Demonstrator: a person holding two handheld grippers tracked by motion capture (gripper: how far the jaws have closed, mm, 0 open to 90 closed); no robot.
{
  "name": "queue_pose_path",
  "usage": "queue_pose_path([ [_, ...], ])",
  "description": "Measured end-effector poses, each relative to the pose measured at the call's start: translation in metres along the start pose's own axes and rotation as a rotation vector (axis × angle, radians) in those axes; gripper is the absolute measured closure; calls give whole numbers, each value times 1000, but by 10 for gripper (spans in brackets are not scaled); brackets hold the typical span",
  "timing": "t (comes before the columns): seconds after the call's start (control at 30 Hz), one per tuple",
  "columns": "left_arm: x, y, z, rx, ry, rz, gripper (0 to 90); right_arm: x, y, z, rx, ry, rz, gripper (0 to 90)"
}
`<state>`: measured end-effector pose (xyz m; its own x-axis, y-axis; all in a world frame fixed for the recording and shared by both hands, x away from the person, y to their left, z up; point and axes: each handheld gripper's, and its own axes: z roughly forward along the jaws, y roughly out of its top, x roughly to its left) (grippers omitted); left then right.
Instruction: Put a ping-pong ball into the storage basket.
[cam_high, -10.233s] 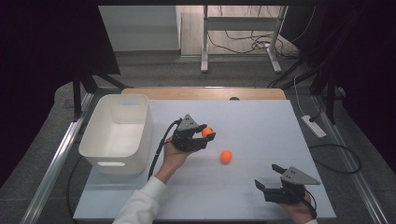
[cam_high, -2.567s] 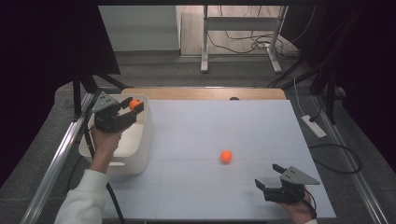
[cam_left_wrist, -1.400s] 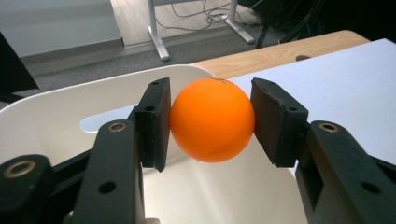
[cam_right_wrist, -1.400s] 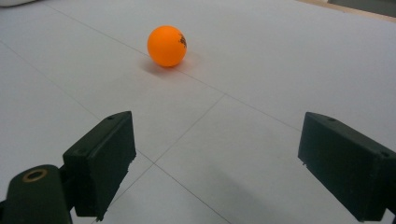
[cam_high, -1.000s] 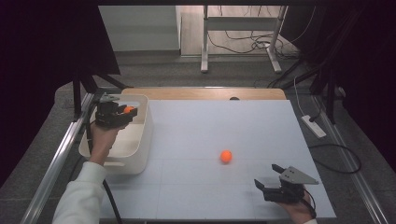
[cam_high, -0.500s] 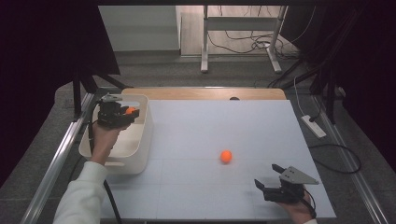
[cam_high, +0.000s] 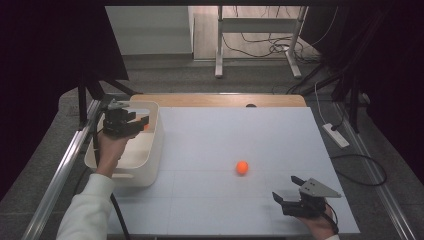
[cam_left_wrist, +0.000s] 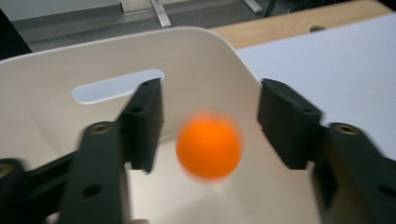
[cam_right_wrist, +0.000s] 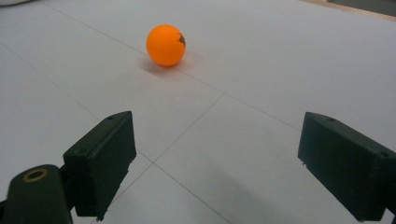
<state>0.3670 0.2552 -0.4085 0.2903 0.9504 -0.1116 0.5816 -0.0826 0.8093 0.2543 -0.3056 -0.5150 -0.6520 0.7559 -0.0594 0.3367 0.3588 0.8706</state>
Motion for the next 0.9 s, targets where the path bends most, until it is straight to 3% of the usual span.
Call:
queue_pose_path([
  [0.07,-2,1,-4,-28,-1,-12,247,0,0,0,0,0,-1,111],
  [0.17,-4,2,-10,-59,-26,-17,203,0,0,0,-1,1,-1,111],
  [0.47,-18,3,-25,-136,-138,14,183,-1,0,-1,-4,-2,0,113],
  [0.9,-50,1,-39,-168,-245,110,180,-1,0,-1,-5,-3,-4,113],
])
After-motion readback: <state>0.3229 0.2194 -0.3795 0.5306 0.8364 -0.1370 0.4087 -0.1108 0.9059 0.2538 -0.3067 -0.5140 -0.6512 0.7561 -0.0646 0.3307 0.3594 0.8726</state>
